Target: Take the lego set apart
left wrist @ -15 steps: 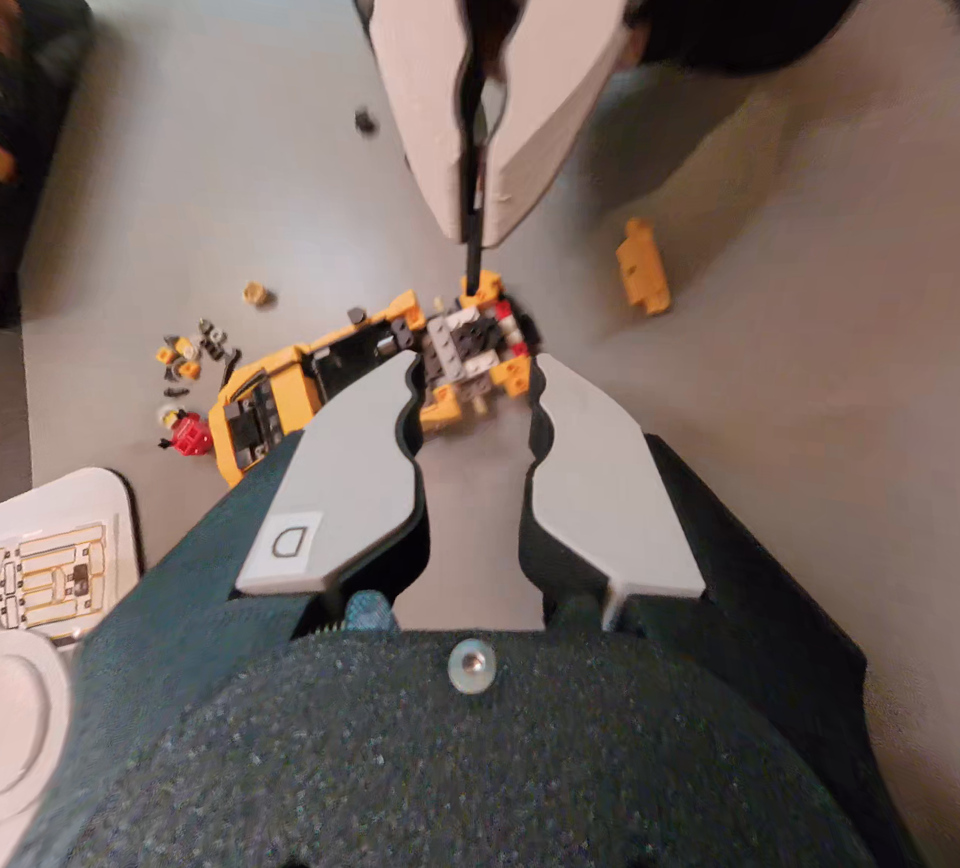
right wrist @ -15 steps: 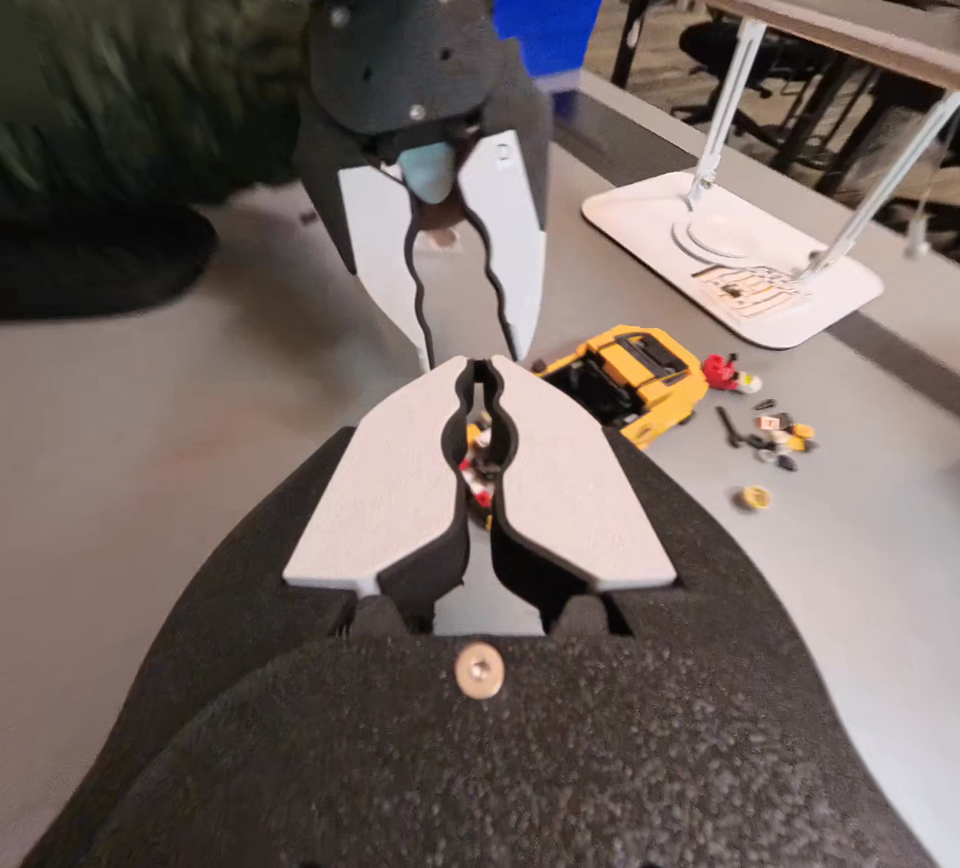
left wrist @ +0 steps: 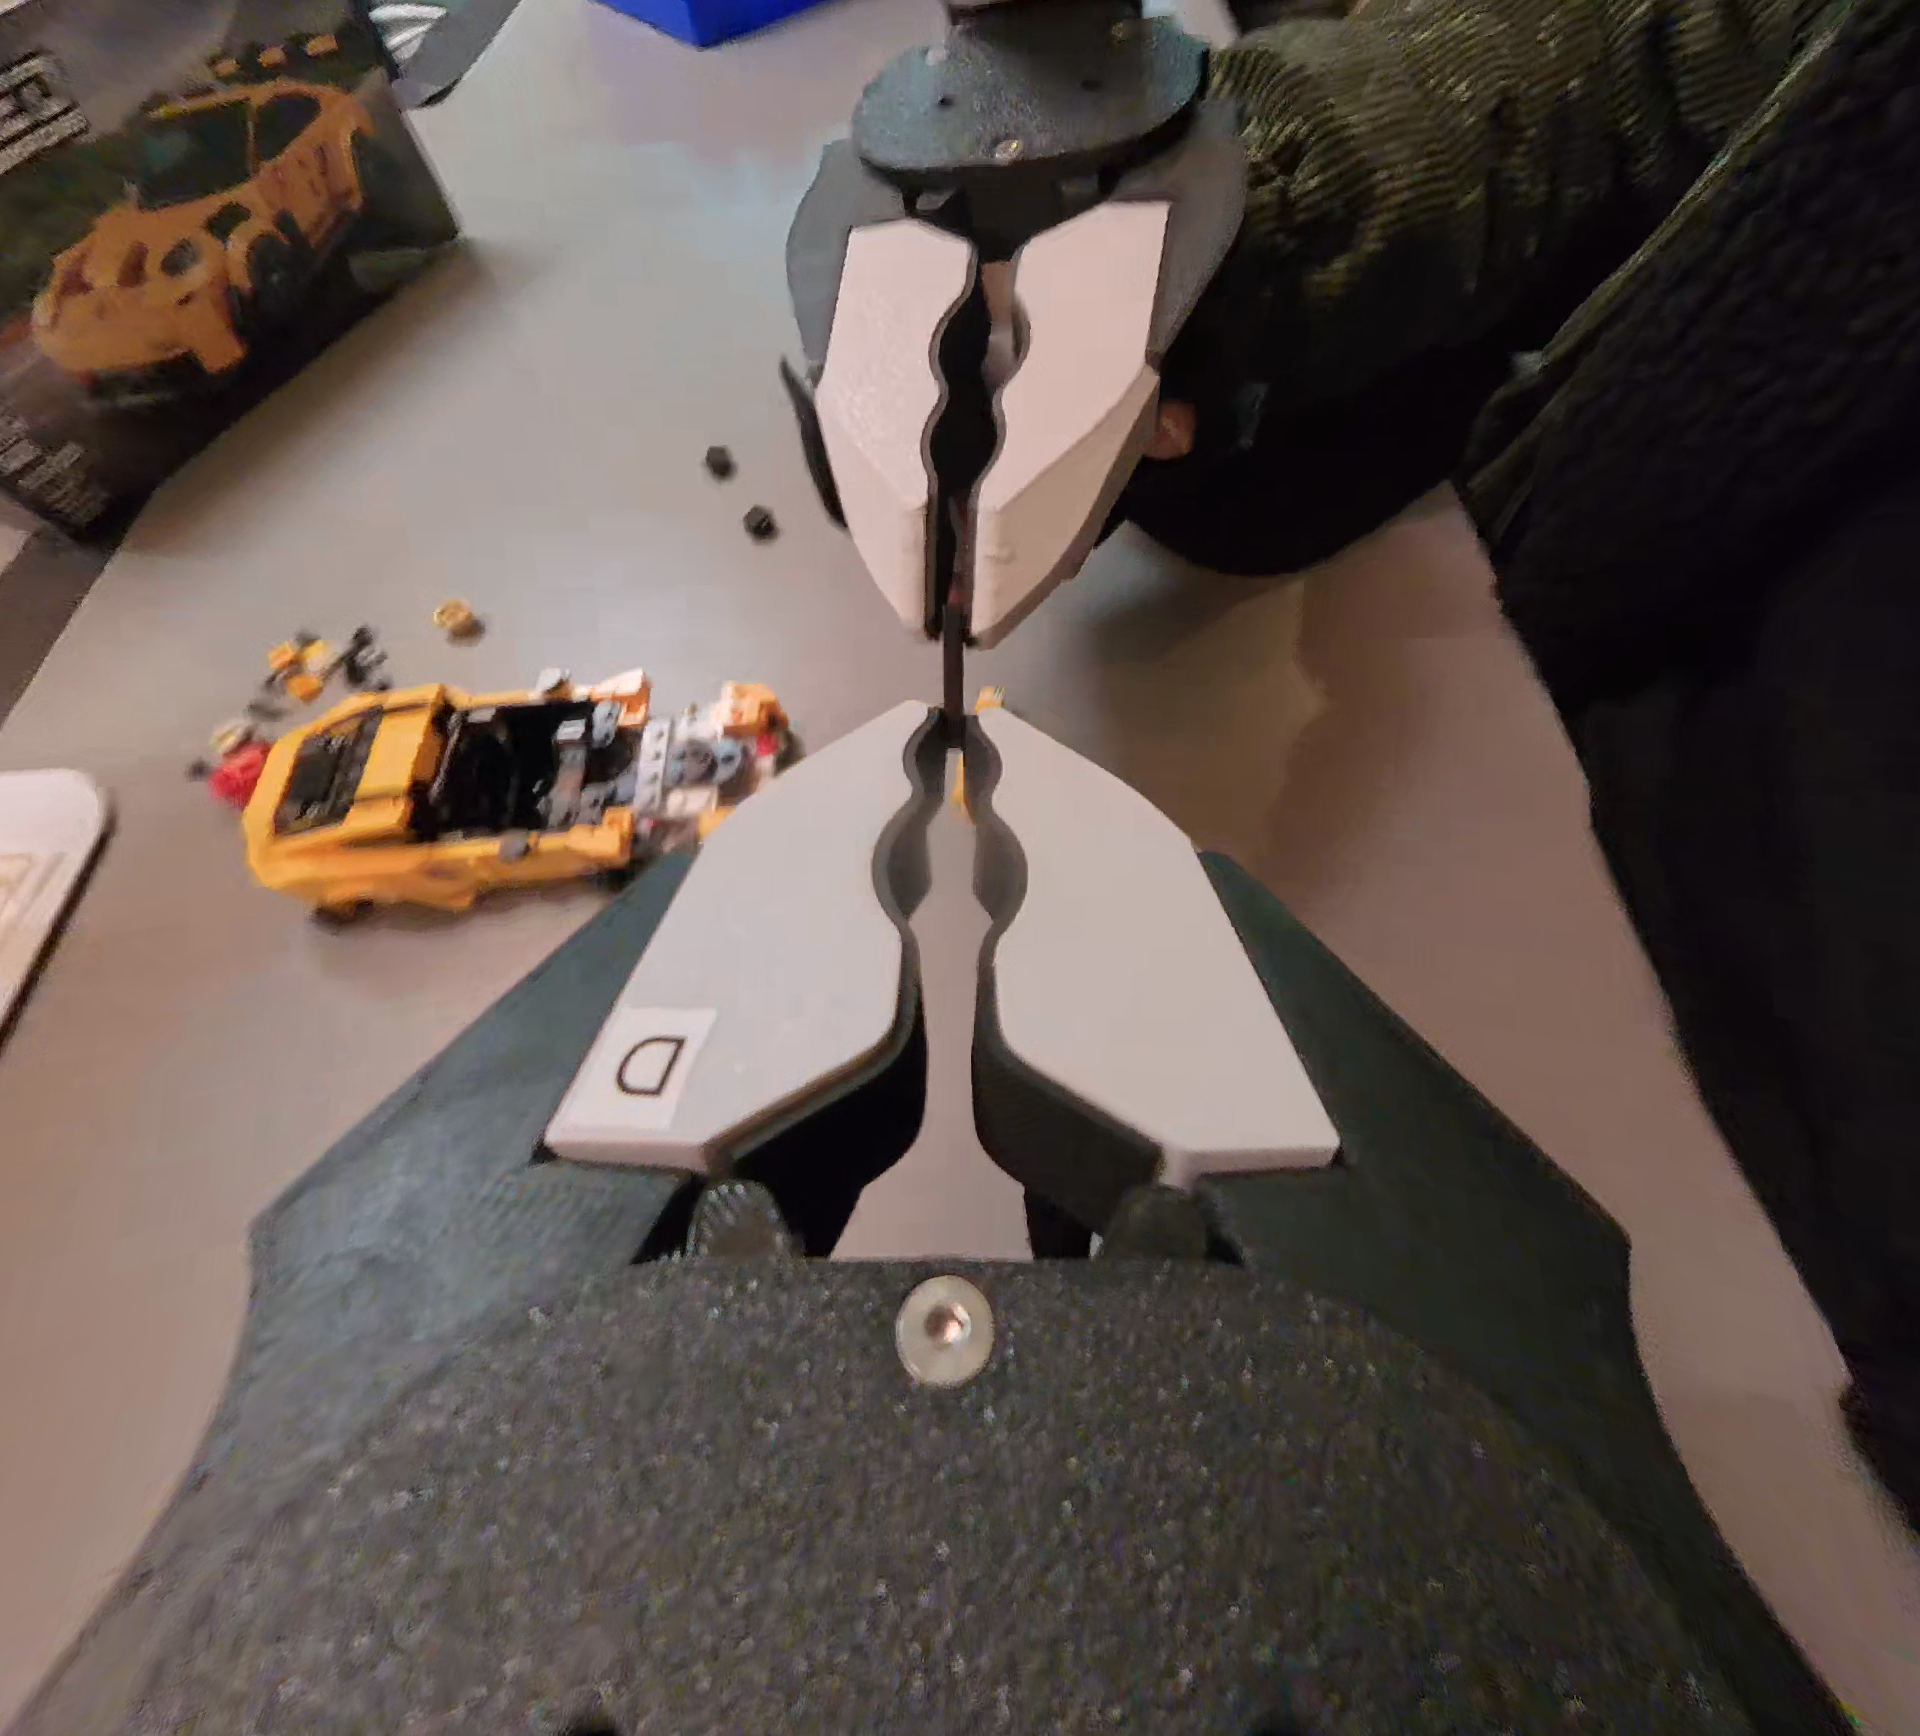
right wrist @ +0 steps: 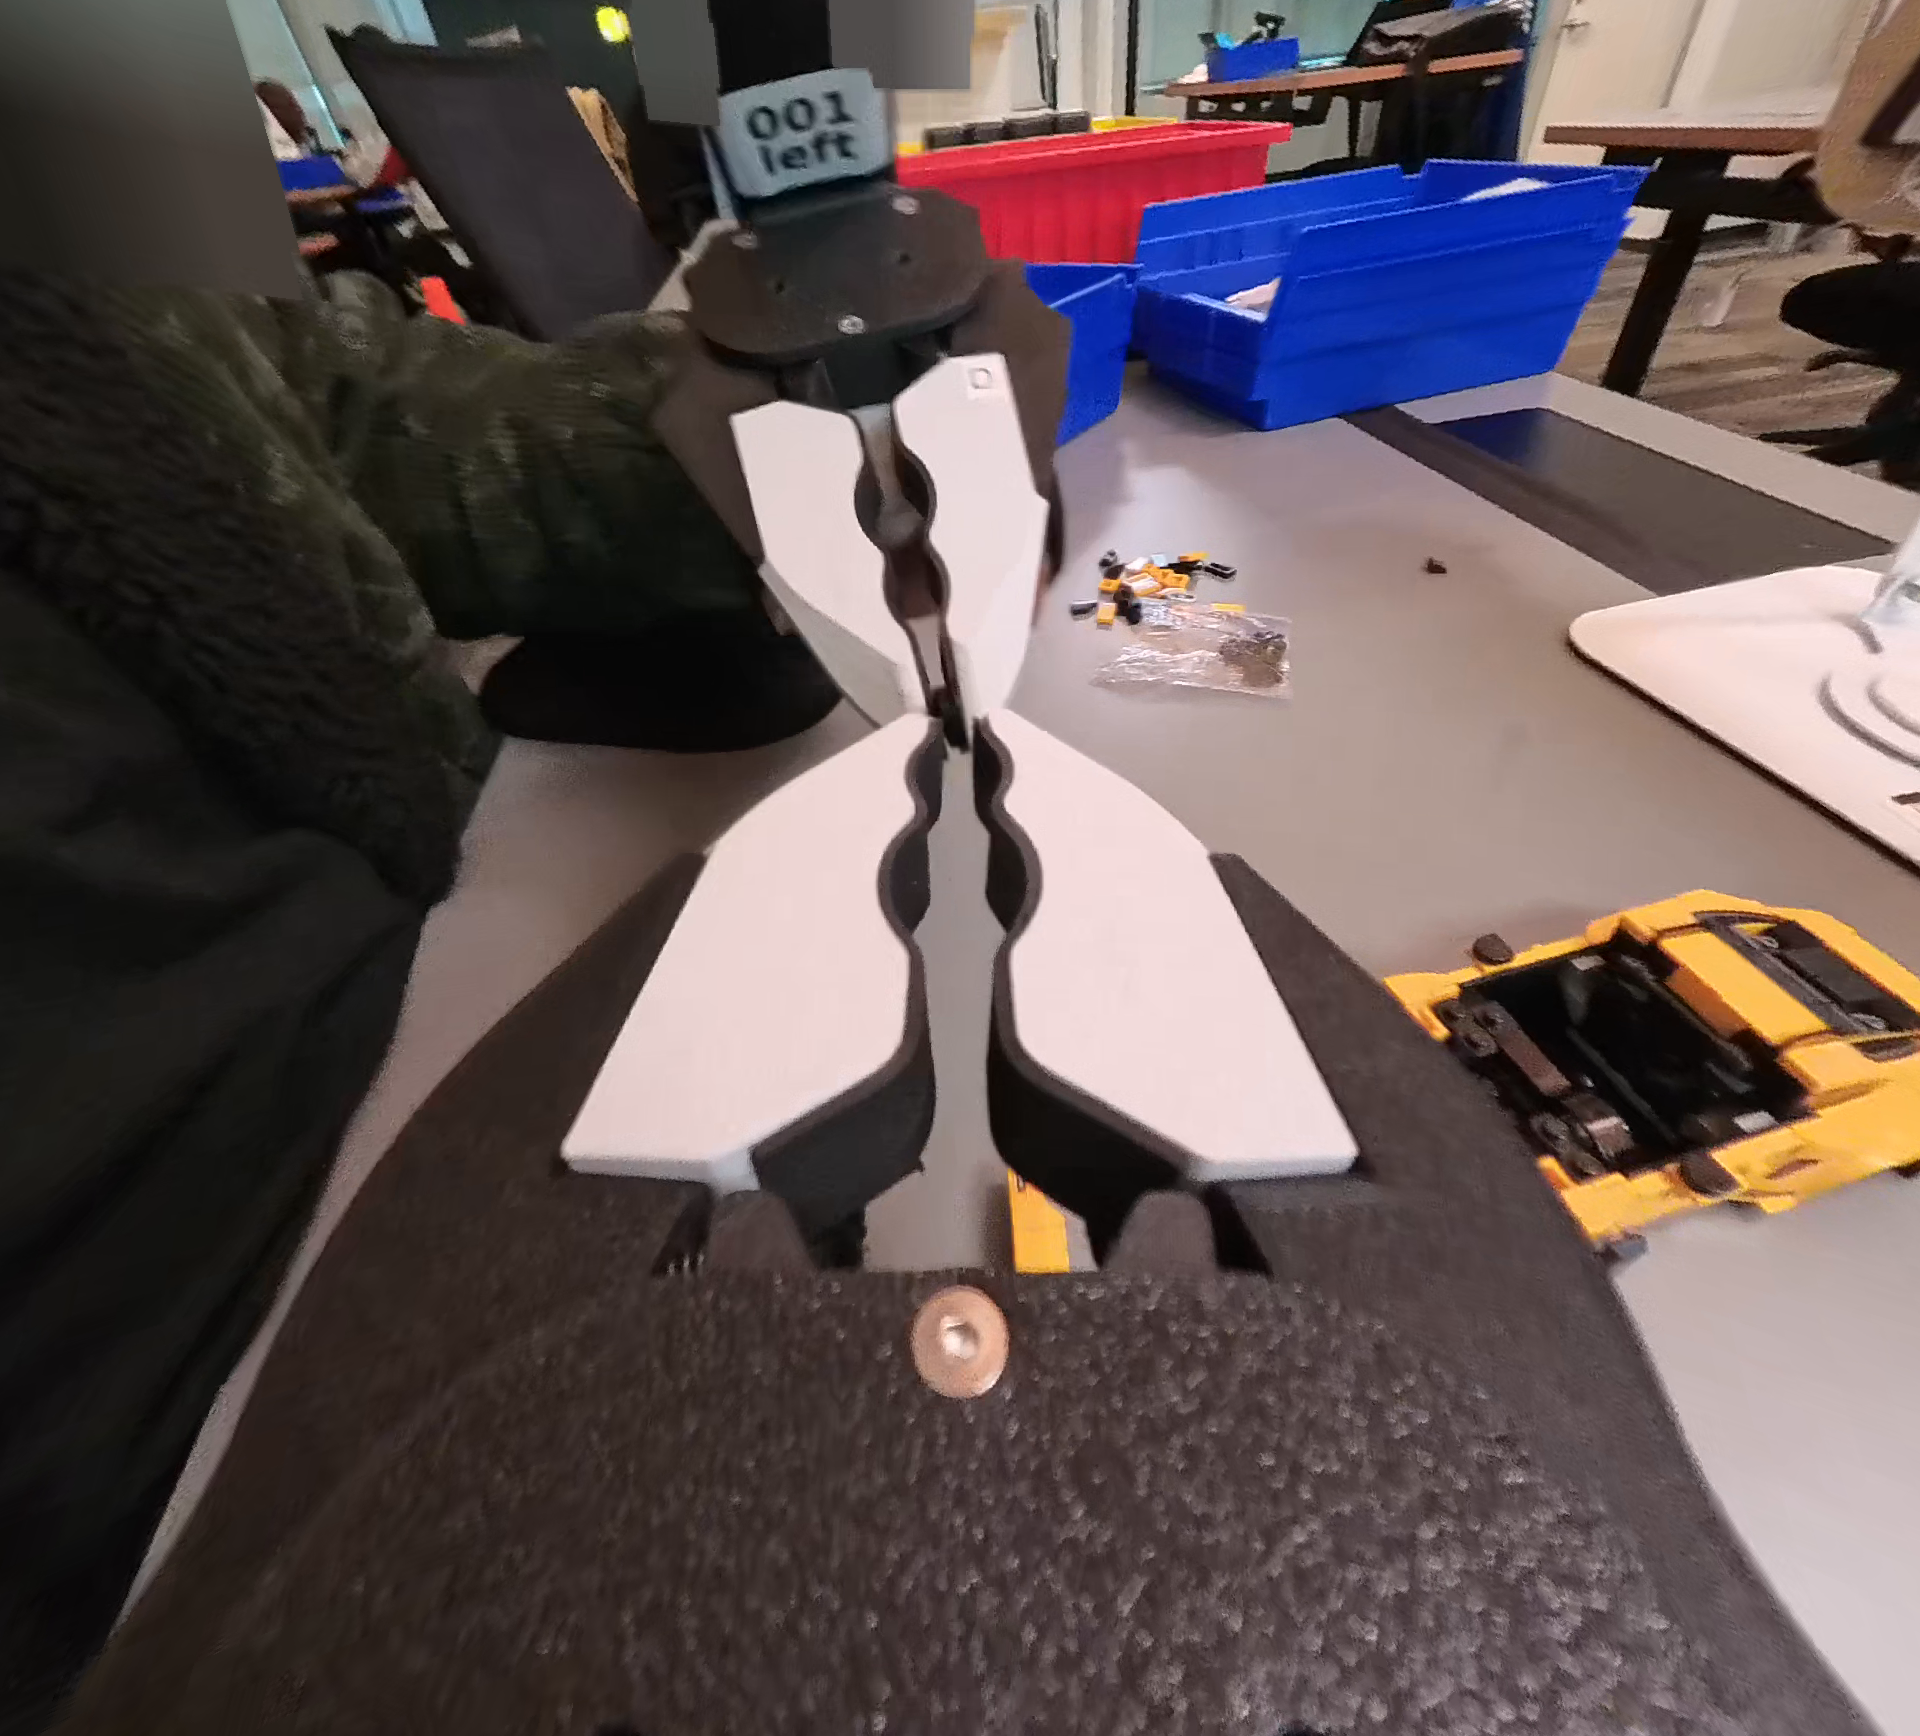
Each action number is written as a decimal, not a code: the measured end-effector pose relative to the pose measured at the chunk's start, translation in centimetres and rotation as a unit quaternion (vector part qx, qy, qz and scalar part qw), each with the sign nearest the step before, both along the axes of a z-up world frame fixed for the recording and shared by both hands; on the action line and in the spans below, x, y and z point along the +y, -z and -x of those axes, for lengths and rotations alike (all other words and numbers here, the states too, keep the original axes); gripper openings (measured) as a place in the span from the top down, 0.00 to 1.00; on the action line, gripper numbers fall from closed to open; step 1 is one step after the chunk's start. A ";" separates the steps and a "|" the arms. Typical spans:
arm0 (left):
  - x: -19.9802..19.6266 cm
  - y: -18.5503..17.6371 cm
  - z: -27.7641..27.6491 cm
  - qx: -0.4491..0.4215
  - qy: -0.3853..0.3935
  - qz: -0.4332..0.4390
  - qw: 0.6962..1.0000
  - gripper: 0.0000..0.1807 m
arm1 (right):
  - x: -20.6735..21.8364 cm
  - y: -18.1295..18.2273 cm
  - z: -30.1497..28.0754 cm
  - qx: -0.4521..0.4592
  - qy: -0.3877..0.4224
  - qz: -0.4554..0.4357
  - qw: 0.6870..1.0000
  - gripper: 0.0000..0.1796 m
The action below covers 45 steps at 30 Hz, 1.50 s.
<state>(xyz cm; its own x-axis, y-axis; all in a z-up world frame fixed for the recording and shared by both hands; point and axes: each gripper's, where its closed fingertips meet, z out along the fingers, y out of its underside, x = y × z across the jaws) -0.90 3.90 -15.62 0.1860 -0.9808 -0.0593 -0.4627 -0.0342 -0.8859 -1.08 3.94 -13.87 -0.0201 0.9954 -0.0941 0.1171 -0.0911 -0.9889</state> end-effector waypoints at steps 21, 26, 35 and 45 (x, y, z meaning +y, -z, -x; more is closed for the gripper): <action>-7.4 6.6 45.6 0.286 -0.645 0.130 0.697 0.83 | 6.3 -1.1 -3.4 0.017 0.186 -0.059 0.981 0.88; -6.3 5.0 45.5 0.259 -0.656 0.084 0.704 0.83 | 6.6 -0.6 -3.4 0.013 0.188 -0.053 0.981 0.88; 0.6 -5.2 33.9 -0.003 -0.591 -0.117 0.798 0.90 | 9.0 -1.4 -5.3 0.033 0.278 -0.082 0.957 0.84; 9.0 -7.4 21.2 -0.180 -0.484 -0.136 0.845 1.00 | 10.5 -1.5 -7.1 0.027 0.335 -0.126 0.933 1.00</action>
<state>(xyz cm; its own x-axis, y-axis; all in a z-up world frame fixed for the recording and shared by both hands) -22.10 12.86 -8.20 0.9480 -0.3170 -0.0271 -0.0333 -0.0141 -0.9993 6.01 14.41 -12.36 0.6173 0.7763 0.1276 0.0671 0.1097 -0.9917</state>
